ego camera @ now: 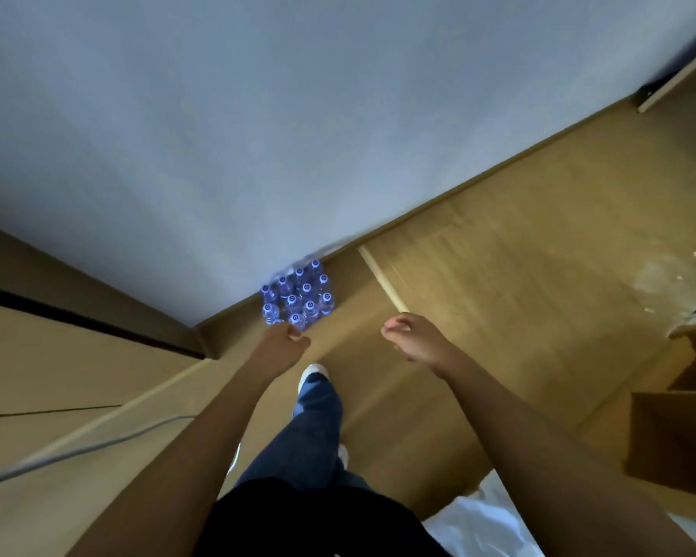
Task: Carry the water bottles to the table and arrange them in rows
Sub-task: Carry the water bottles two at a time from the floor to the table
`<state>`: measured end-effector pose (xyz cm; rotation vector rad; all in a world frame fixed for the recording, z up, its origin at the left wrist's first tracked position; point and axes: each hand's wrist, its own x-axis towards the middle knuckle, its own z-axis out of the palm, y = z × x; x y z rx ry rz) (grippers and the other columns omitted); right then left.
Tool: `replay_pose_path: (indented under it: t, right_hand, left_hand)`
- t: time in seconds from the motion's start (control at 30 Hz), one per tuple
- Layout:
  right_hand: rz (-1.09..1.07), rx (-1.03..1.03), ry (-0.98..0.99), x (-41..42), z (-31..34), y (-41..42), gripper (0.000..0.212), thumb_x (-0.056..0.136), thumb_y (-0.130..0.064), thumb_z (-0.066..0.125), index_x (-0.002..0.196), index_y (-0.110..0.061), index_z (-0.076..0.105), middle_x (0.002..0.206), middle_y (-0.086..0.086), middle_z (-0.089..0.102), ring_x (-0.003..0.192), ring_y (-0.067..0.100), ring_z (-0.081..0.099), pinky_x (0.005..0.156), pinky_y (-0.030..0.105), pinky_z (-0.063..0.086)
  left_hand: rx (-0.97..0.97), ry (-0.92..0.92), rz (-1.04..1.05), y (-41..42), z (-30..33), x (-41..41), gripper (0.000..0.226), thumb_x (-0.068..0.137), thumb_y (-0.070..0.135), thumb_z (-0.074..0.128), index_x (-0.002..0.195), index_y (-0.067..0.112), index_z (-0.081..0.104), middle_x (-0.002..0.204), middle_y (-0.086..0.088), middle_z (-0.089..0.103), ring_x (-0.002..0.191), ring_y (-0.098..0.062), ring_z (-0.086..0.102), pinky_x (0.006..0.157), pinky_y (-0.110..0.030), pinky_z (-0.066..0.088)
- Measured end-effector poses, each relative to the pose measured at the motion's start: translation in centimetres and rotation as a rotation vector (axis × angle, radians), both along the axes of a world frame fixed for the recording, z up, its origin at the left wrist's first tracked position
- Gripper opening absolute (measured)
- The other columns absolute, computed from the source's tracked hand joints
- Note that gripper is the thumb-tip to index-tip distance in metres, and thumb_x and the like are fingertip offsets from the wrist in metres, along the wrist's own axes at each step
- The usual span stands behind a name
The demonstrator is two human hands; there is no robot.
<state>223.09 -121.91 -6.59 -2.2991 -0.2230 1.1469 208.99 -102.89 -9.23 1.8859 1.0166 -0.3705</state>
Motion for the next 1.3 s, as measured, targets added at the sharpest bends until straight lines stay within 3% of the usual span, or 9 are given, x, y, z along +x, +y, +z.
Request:
replay_pose_path:
  t: [0.17,0.3,0.4,0.5,0.67,0.8,0.97,1.13,1.3]
  right_hand:
    - [0.056,-0.024,0.028,4.6,-1.6,3.8,0.029,0.095,-0.029,0.061,0.119,-0.013,0.065,0.120,0.004,0.066,0.112,0.023,0.063,0.096,0.036,0.048]
    - [0.073,-0.052,0.059,8.3,-3.4,6.5,0.028,0.094,-0.032,0.062,0.118,-0.017,0.064,0.116,0.002,0.066,0.109,0.020,0.064,0.089,0.032,0.049]
    - [0.129,-0.076,0.072,10.7,-5.1,8.1,0.029,0.094,-0.035,0.061,0.120,-0.021,0.063,0.119,-0.001,0.066,0.110,0.019,0.064,0.095,0.036,0.053]
    - [0.196,-0.084,0.094,12.5,-6.9,9.5,0.029,0.093,-0.035,0.061,0.119,-0.021,0.064,0.121,0.000,0.066,0.109,0.019,0.063,0.098,0.040,0.052]
    - [0.281,-0.070,0.128,15.0,-11.6,10.9,0.025,0.094,-0.031,0.061,0.116,-0.020,0.063,0.120,0.000,0.065,0.105,0.016,0.062,0.087,0.028,0.048]
    - [0.312,-0.071,0.182,17.2,-15.2,11.2,0.025,0.095,-0.028,0.061,0.118,-0.018,0.062,0.121,0.001,0.062,0.108,0.021,0.063,0.098,0.040,0.052]
    - [0.342,-0.092,0.193,20.4,-20.2,10.4,0.025,0.096,-0.029,0.060,0.119,-0.020,0.061,0.120,-0.004,0.060,0.110,0.018,0.060,0.096,0.034,0.049]
    - [0.336,-0.087,0.193,22.5,-24.9,10.7,0.024,0.095,-0.024,0.063,0.119,-0.017,0.062,0.120,0.001,0.062,0.103,0.014,0.056,0.081,0.025,0.040]
    - [0.395,-0.130,0.206,22.8,-31.0,12.0,0.031,0.094,-0.025,0.065,0.124,-0.017,0.059,0.132,0.005,0.060,0.115,0.020,0.059,0.088,0.027,0.044]
  left_hand:
    - [-0.019,-0.013,0.044,2.6,-1.3,4.1,0.023,0.094,0.020,0.059,0.107,0.002,0.064,0.101,-0.011,0.063,0.088,-0.019,0.058,0.064,-0.021,0.041]
    - [-0.003,0.004,0.085,4.5,-2.4,7.0,0.024,0.094,0.022,0.060,0.109,0.004,0.065,0.102,-0.010,0.065,0.088,-0.018,0.058,0.066,-0.023,0.042]
    - [-0.002,0.030,0.135,5.7,-3.6,8.7,0.024,0.093,0.024,0.061,0.107,0.006,0.067,0.098,-0.007,0.064,0.087,-0.016,0.057,0.073,-0.025,0.039]
    - [0.011,0.045,0.215,6.7,-5.2,9.9,0.022,0.092,0.023,0.062,0.105,0.006,0.068,0.090,-0.005,0.063,0.083,-0.017,0.056,0.067,-0.025,0.038]
    - [0.030,0.090,0.407,6.1,-9.5,11.5,0.023,0.089,0.021,0.066,0.109,0.009,0.064,0.090,-0.001,0.060,0.084,-0.019,0.057,0.072,-0.028,0.042]
    - [-0.064,0.110,0.523,4.0,-13.1,13.5,0.030,0.089,0.025,0.065,0.115,0.011,0.059,0.101,-0.004,0.060,0.097,-0.027,0.061,0.088,-0.039,0.051]
    - [-0.061,0.122,0.596,1.3,-18.4,15.2,0.032,0.090,0.028,0.065,0.118,0.013,0.060,0.104,0.001,0.063,0.072,-0.004,0.057,0.059,-0.017,0.038]
    - [-0.073,0.156,0.656,0.2,-22.8,16.6,0.037,0.090,0.024,0.064,0.124,0.009,0.059,0.120,-0.006,0.064,0.102,-0.021,0.060,0.081,-0.025,0.040]
    - [-0.083,0.172,0.666,0.6,-28.5,17.0,0.035,0.091,0.023,0.064,0.122,0.009,0.060,0.119,-0.007,0.065,0.103,-0.021,0.060,0.080,-0.023,0.038]
